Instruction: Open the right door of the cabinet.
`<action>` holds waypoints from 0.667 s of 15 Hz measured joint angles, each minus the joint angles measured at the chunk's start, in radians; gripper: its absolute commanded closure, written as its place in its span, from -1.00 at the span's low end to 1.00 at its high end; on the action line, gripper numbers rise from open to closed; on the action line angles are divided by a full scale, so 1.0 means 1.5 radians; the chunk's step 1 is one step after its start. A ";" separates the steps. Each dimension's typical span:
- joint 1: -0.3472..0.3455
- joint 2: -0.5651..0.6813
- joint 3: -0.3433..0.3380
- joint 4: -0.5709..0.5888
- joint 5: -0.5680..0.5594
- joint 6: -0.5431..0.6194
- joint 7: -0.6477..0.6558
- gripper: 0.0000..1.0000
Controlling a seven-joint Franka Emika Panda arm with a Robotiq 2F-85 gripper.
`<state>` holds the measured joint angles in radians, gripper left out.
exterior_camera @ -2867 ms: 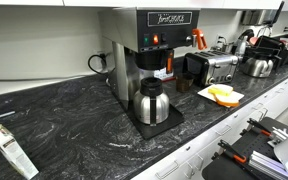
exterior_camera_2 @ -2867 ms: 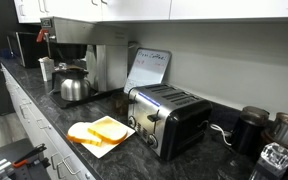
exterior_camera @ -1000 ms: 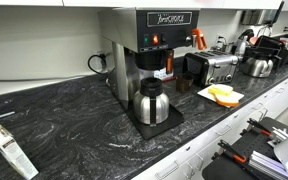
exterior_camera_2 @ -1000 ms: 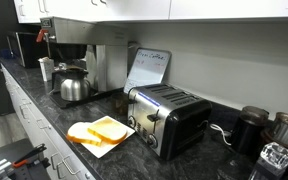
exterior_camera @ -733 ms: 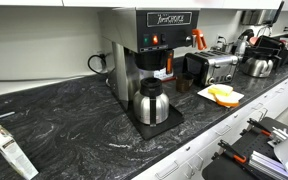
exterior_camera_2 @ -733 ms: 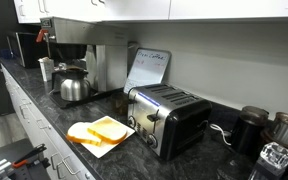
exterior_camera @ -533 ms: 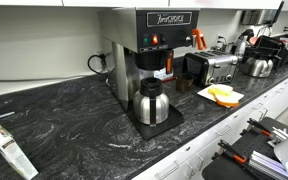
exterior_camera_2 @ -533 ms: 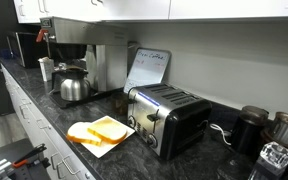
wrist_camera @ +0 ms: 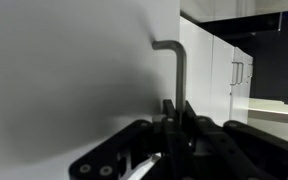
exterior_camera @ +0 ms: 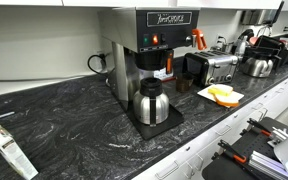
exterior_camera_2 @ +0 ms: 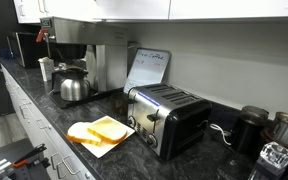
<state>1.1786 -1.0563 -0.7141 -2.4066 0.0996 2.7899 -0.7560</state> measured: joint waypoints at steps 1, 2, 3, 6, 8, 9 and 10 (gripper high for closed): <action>-0.003 -0.005 0.003 -0.002 0.000 -0.006 0.000 0.94; -0.006 -0.010 0.005 -0.005 0.000 -0.010 0.000 0.94; -0.010 -0.014 0.008 -0.008 0.000 -0.014 0.000 0.94; -0.022 -0.018 0.017 -0.010 0.000 -0.029 0.000 0.94; -0.030 -0.018 0.023 -0.010 0.000 -0.037 0.002 0.94; -0.034 -0.017 0.027 -0.010 0.000 -0.042 0.003 0.94; -0.038 -0.016 0.030 -0.010 0.000 -0.045 0.005 0.94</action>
<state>1.1210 -1.0810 -0.6694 -2.4216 0.0989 2.7221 -0.7486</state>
